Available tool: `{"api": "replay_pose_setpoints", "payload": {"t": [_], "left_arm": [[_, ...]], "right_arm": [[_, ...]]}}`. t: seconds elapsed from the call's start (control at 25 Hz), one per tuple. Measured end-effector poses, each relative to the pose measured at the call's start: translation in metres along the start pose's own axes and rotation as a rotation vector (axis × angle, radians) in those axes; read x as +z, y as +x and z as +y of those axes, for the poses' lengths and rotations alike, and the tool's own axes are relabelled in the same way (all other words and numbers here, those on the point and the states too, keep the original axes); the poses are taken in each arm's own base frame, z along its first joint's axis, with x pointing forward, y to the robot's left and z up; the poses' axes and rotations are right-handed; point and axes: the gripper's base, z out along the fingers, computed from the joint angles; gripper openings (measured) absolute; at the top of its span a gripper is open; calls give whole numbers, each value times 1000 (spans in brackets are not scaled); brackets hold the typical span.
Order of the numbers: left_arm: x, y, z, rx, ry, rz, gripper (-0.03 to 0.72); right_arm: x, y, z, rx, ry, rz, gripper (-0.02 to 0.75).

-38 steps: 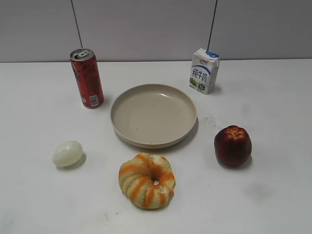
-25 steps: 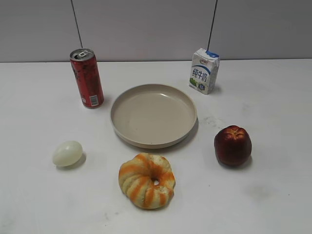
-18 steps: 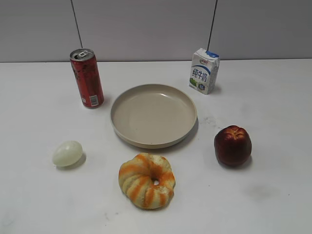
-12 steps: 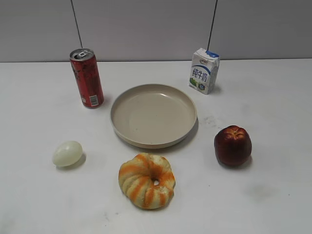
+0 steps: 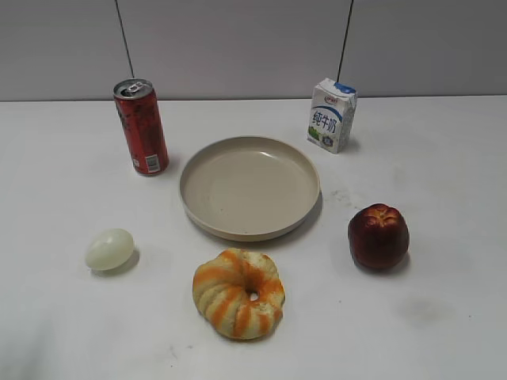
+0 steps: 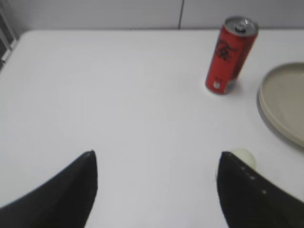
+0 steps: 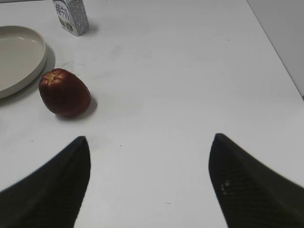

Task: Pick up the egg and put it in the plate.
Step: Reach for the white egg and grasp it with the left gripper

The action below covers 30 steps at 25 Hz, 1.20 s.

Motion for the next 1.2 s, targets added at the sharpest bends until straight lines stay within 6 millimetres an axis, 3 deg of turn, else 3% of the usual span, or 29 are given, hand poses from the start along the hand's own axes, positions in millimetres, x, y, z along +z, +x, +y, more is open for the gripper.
{"api": "replay_pose_setpoints", "payload": {"t": [0.28, 0.44, 0.72, 0.96, 1.2], "left_arm": [[75, 7, -24, 124, 170, 344, 594], [111, 2, -42, 212, 224, 447, 596], [174, -10, -58, 273, 263, 644, 686], [217, -13, -64, 314, 297, 761, 687], [243, -9, -68, 320, 326, 804, 672]], "right_arm": [[0, 0, 0, 0, 0, 0, 587], [0, 0, 0, 0, 0, 0, 587], [0, 0, 0, 0, 0, 0, 587], [0, 0, 0, 0, 0, 0, 587], [0, 0, 0, 0, 0, 0, 587]]}}
